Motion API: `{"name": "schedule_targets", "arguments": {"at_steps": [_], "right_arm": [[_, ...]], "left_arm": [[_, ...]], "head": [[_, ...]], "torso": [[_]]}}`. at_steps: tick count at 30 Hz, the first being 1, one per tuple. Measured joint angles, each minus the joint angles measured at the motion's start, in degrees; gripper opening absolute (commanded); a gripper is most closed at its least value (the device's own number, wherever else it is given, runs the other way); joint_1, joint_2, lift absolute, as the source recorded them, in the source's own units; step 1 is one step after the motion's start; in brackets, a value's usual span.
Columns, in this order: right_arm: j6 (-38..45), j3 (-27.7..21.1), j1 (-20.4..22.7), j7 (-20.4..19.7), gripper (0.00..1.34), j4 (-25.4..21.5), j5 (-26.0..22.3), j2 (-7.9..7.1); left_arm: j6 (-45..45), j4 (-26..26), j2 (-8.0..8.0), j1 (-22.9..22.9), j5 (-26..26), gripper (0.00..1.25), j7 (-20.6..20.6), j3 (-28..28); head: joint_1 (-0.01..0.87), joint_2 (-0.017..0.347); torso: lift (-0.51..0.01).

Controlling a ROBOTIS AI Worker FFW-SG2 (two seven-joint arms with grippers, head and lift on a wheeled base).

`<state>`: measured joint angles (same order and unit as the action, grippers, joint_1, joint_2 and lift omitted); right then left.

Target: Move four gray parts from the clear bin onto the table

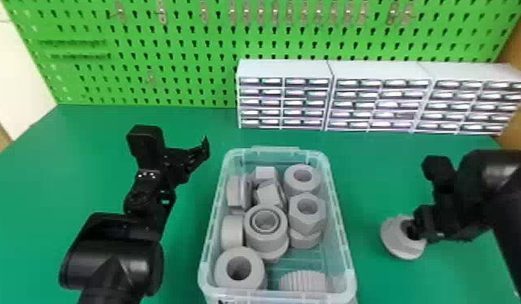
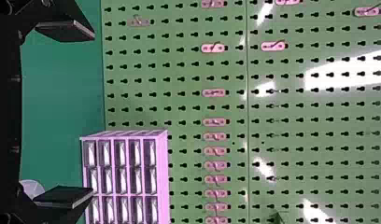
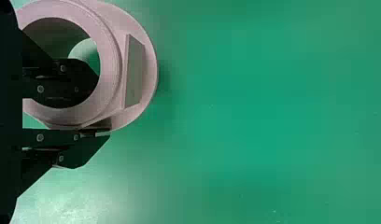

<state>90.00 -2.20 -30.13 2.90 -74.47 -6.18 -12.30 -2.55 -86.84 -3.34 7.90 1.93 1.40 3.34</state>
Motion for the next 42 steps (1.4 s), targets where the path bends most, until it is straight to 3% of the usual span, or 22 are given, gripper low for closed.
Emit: {"name": "schedule_targets", "arguments": {"at_steps": [22,25,28,30,42], "right_arm": [[0.0,0.4,0.4,0.0,0.16,2.3,1.6,0.15],[0.0,0.4,0.5,0.0,0.28,2.4,1.8,0.18],[0.0,0.5,0.5,0.0,0.56,2.5,1.9,0.28],[0.0,0.5,0.5,0.0,0.64,2.5,1.9,0.35],[0.0,0.6,0.4,0.0,0.72,2.5,1.8,0.43]], "left_arm": [[0.1,0.0,0.0,-0.1,0.1,1.13,0.0,-0.2],[0.1,0.0,0.0,-0.2,0.2,1.13,0.0,-0.3],[0.1,0.0,0.0,-0.2,0.3,1.13,0.0,-0.3],[0.2,0.0,0.0,-0.2,0.3,1.13,0.0,-0.3],[0.3,0.0,0.0,-0.2,0.3,1.13,0.0,-0.4]], "head": [[0.693,0.072],[0.693,0.072],[0.693,0.072],[0.693,0.072],[0.693,0.072]], "torso": [[-0.052],[-0.052],[-0.052],[-0.052],[-0.052]]}}
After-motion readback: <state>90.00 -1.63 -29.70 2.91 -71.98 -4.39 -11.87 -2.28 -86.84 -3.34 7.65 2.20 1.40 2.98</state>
